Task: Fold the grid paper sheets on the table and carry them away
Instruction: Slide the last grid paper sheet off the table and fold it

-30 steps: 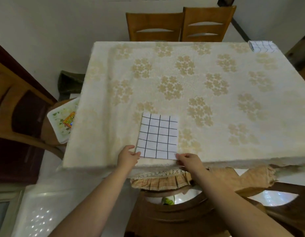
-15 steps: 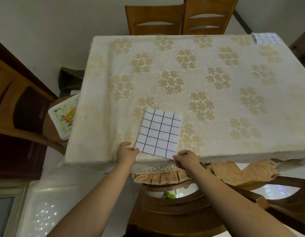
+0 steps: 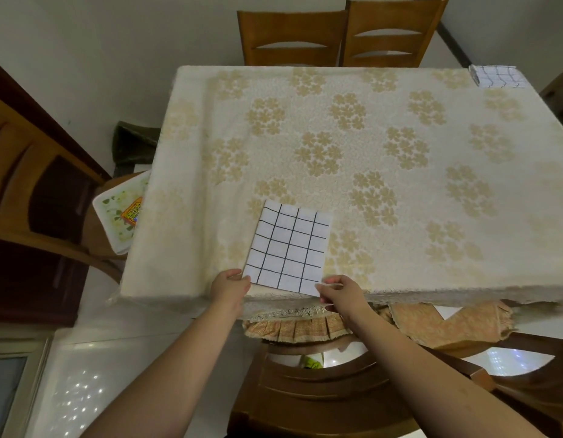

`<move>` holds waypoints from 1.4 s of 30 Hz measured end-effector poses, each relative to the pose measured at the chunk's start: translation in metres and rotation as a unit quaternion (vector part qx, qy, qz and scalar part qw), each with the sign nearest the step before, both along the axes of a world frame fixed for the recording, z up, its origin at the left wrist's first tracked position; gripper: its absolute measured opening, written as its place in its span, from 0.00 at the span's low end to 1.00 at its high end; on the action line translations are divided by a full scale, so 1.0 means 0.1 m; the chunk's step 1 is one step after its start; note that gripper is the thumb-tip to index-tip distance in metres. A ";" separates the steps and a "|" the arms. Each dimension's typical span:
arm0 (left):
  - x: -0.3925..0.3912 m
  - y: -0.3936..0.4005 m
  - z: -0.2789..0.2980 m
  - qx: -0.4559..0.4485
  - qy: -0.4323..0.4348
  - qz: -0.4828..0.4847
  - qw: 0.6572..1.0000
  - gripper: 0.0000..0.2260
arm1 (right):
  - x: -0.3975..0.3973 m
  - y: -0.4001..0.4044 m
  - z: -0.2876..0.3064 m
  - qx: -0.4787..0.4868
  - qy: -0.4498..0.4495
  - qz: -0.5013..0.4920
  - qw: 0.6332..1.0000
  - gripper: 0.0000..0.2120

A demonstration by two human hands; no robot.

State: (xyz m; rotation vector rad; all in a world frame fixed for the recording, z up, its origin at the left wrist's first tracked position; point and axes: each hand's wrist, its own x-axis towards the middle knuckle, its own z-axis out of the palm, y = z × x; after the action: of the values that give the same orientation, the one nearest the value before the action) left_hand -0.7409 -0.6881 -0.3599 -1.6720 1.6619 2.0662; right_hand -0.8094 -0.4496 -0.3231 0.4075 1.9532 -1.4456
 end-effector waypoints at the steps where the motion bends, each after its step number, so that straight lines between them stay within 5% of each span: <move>1: 0.01 0.00 -0.01 -0.002 -0.001 -0.004 1.000 0.18 | 0.00 0.00 0.00 0.006 -0.001 0.004 1.000 0.10; 6: 0.00 0.01 0.02 0.013 0.004 0.015 1.000 0.16 | -0.08 0.01 -0.02 0.148 0.099 0.068 0.982 0.08; 12: -0.05 -0.01 0.10 -0.044 -0.011 0.013 0.999 0.10 | -0.18 -0.05 0.05 0.135 0.179 0.141 0.964 0.07; 18: -0.07 -0.26 0.23 -0.266 -0.030 -0.139 0.953 0.13 | -0.31 -0.12 0.01 0.173 0.184 0.199 0.947 0.09; 23: -0.23 -0.39 0.35 -0.165 -0.028 -0.212 0.963 0.14 | -0.45 -0.18 -0.01 0.192 0.141 0.192 0.952 0.09; 25: -0.30 -0.44 0.36 -0.178 -0.050 -0.254 0.949 0.16 | -0.50 -0.16 -0.03 0.220 0.136 0.185 0.948 0.03; 32: -0.37 -0.40 0.34 -0.184 -0.087 -0.324 0.924 0.07 | -0.56 -0.25 -0.12 0.157 0.069 0.086 0.981 0.12; 38: -0.30 -0.39 0.38 -0.060 -0.120 -0.427 0.894 0.13 | -0.59 -0.29 -0.18 0.078 -0.035 0.009 0.996 0.14; 42: -0.36 -0.40 0.43 -0.052 -0.111 -0.375 0.919 0.22 | -0.62 -0.34 -0.18 0.082 -0.064 0.001 0.995 0.12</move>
State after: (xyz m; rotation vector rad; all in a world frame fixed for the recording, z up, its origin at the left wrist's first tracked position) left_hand -0.7769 -0.7277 -0.3170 -0.9757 1.9332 1.3863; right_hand -0.8718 -0.4834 -0.3410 0.5572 1.9744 -1.2305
